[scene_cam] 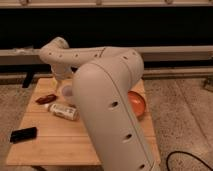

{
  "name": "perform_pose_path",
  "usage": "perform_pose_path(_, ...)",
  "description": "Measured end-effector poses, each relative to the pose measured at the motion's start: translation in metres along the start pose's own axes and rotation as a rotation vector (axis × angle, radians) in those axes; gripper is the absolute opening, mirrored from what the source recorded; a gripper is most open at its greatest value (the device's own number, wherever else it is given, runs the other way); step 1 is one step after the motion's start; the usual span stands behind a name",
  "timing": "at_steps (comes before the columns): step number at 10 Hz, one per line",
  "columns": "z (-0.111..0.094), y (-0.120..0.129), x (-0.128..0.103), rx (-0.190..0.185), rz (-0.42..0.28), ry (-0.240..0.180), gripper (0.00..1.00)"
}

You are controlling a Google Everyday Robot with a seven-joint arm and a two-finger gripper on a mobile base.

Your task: Place the pepper in the ceramic bowl

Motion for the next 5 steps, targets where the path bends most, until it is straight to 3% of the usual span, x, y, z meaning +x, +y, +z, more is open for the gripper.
perform_pose_path(5, 0.018, 0.043, -0.031, -0.020, -0.111, -0.070, 0.80)
